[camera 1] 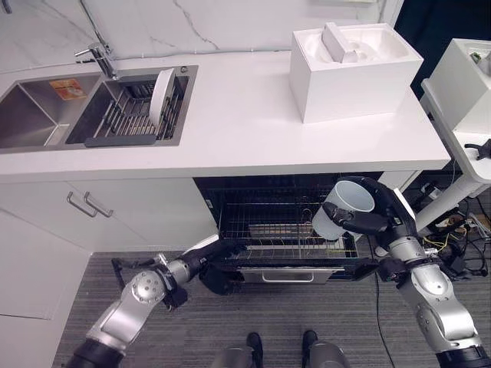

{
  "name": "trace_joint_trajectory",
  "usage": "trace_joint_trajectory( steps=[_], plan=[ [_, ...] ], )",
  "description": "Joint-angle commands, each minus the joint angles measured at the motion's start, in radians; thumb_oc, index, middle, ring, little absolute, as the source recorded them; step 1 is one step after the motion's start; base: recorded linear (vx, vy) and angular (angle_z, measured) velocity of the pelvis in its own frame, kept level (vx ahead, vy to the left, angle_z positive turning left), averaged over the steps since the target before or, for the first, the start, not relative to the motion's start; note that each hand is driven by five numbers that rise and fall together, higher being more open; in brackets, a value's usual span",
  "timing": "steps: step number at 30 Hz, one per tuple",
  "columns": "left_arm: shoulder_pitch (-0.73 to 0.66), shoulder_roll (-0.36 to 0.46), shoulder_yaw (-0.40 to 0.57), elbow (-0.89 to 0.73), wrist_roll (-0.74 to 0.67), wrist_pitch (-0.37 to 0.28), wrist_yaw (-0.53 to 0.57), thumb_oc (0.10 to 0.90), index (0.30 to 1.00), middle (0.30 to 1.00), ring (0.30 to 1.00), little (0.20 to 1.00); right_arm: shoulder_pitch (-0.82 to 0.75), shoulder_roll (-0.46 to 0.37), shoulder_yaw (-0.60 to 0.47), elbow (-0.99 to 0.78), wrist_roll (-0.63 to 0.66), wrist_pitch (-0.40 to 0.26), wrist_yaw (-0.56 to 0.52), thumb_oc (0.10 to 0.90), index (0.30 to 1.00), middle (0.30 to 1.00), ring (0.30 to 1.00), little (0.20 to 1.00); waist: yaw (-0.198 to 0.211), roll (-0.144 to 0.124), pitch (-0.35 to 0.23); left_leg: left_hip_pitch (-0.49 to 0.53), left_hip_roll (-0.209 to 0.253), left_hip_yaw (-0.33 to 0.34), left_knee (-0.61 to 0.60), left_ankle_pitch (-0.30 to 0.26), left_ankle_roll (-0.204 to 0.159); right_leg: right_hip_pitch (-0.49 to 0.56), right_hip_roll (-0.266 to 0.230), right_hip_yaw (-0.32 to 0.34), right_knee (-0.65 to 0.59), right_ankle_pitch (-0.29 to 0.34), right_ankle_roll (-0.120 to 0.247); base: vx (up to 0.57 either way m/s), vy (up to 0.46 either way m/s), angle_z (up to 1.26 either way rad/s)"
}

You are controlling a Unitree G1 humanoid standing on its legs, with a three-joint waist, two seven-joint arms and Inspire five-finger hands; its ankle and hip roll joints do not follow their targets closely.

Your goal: Place the dishes in the dishwasher.

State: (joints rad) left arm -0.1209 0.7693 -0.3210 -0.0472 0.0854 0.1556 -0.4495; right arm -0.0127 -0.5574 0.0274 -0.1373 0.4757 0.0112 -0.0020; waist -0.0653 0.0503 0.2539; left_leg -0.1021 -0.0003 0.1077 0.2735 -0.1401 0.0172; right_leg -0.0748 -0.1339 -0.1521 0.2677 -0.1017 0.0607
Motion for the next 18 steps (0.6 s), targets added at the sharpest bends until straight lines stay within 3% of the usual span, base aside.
trace_joint_trajectory(
  steps=[1,8,15,18],
  plan=[
    [-0.095,-0.010,0.010,-0.034,0.075,-0.027,0.027,0.800,0.900,0.900,0.900,0.900,-0.158,-0.045,-0.010,-0.042,0.036,-0.092,0.031,0.400,0.300,0.300,0.300,0.300,-0.016,0.012,-0.070,0.046,0.150,0.063,0.027,-0.098,-0.056,-0.021,-0.020,0.011,0.032,-0.110,0.067,0.03,0.036,-0.03],
    [-0.211,-0.033,-0.089,0.116,0.241,-0.009,0.029,0.800,0.900,0.900,0.900,0.900,-0.193,-0.049,0.018,-0.021,0.040,-0.075,0.073,0.400,0.300,0.300,0.300,0.300,-0.037,0.006,-0.084,0.065,0.155,0.085,0.027,-0.104,-0.055,-0.010,-0.016,0.025,0.032,-0.116,0.070,0.04,0.021,-0.09],
    [-0.213,-0.068,-0.168,0.195,0.371,-0.019,-0.126,0.800,0.900,0.900,0.900,0.900,-0.208,-0.042,0.027,-0.017,0.038,-0.051,0.097,0.400,0.300,0.300,0.300,0.300,-0.046,0.000,-0.088,0.081,0.155,0.097,0.027,-0.108,-0.053,0.002,-0.010,0.034,0.032,-0.121,0.072,0.03,-0.004,-0.11],
    [-0.181,-0.094,-0.192,0.214,0.370,0.009,-0.180,0.800,0.900,0.900,0.900,0.900,-0.206,-0.039,0.024,-0.022,0.037,-0.047,0.100,0.400,0.300,0.300,0.300,0.300,-0.046,-0.002,-0.086,0.085,0.155,0.100,0.027,-0.109,-0.051,0.005,-0.010,0.034,0.032,-0.121,0.073,0.01,-0.004,-0.01]
  ],
)
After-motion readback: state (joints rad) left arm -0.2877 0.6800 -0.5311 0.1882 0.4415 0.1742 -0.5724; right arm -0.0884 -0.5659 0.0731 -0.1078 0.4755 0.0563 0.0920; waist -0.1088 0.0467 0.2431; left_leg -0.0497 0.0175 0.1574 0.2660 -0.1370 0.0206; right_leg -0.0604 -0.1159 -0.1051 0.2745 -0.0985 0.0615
